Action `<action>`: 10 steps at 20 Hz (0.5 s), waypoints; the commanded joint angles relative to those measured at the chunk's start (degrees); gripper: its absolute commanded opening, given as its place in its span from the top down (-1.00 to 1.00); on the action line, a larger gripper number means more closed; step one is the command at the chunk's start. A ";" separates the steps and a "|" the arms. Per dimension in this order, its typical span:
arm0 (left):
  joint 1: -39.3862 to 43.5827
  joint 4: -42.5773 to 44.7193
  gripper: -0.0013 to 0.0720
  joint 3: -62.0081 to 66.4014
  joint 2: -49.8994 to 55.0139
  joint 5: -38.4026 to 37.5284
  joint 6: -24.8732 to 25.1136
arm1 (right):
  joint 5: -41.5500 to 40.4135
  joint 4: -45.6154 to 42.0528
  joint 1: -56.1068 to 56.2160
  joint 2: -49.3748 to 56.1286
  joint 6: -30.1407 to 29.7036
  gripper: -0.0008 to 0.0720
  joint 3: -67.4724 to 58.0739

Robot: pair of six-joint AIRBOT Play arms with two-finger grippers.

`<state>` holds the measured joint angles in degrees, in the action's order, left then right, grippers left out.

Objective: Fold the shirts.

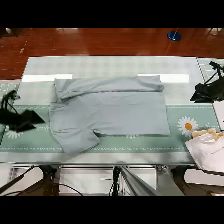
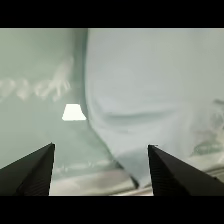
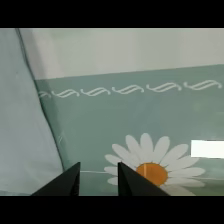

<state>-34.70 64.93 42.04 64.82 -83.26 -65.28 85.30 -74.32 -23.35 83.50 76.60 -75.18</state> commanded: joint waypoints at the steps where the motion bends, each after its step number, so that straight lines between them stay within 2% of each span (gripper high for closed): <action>1: -1.75 -0.87 -0.89 -12.74 -8.13 -0.74 2.12 | -2.86 6.67 -1.53 -2.75 -2.84 0.08 5.27; 5: -1.68 -1.01 -0.89 -15.10 -9.55 1.95 2.49 | -3.45 9.57 -1.53 -2.80 -3.87 0.08 5.33; 10: -1.16 -7.32 -0.89 -15.10 -8.37 9.25 3.13 | -3.96 9.55 -1.53 -2.80 -4.11 0.08 5.33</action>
<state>-36.16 61.01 27.59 56.16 -78.13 -62.67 81.76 -65.65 -24.82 80.84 72.88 -70.04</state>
